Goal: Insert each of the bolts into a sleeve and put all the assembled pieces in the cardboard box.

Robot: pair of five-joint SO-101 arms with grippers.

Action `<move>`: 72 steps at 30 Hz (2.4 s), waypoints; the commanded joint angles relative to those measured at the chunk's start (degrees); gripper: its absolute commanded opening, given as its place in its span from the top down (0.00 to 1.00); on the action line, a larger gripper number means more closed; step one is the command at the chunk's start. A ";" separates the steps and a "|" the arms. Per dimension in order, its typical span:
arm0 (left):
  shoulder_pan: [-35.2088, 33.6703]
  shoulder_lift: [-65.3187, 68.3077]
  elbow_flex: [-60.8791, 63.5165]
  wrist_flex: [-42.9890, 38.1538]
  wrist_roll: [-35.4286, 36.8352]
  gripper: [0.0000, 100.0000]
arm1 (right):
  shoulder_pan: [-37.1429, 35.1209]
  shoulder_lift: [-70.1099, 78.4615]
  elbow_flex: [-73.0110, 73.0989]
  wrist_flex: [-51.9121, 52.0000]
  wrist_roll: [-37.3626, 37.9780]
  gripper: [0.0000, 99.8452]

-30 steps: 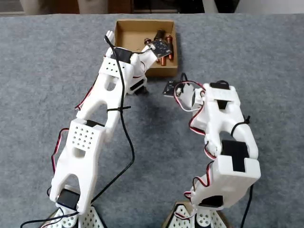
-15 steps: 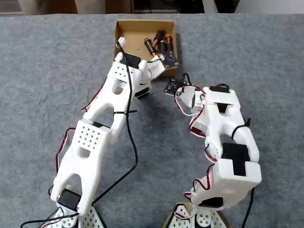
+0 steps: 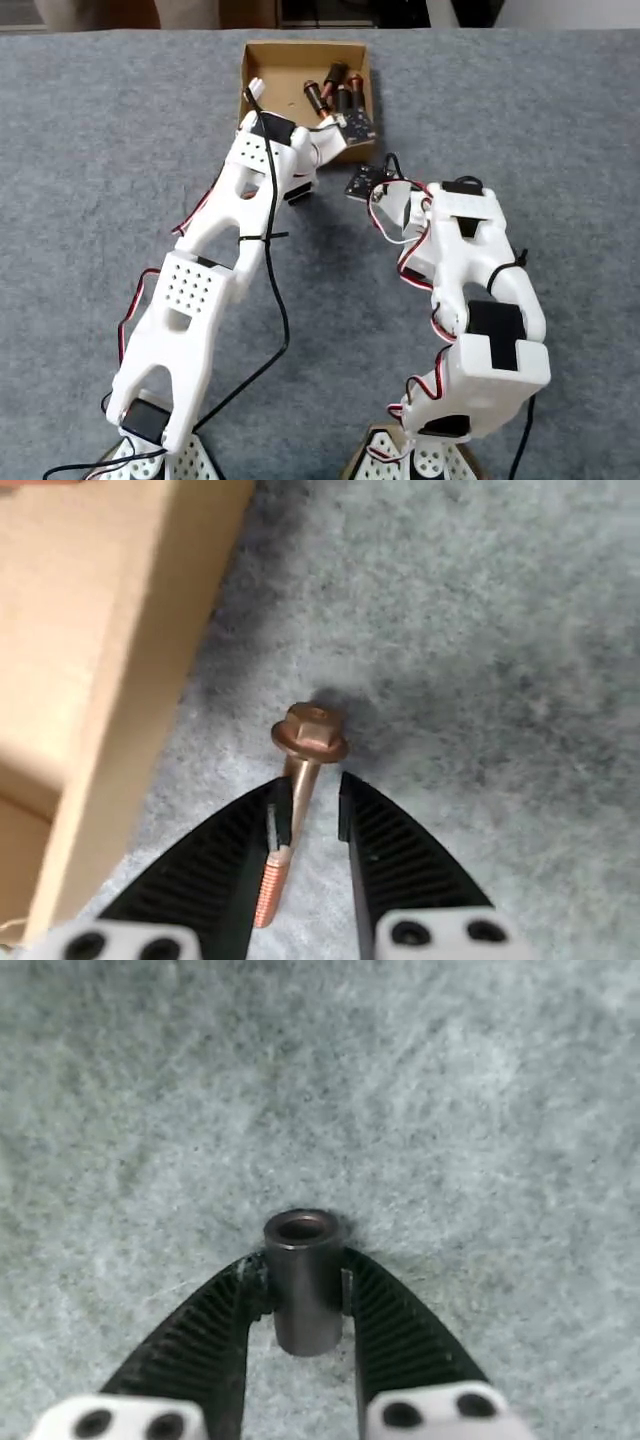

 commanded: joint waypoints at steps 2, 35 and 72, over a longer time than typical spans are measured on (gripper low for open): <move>-0.26 0.92 -0.09 -0.44 0.09 0.82 | 0.75 0.04 0.31 -1.85 -0.53 0.95; -0.44 0.92 -18.11 19.52 -4.57 0.98 | 0.75 0.04 0.31 -2.55 -0.79 0.95; -1.58 12.18 -20.13 2.73 -16.44 0.74 | 0.75 0.04 0.22 -2.73 -2.37 0.95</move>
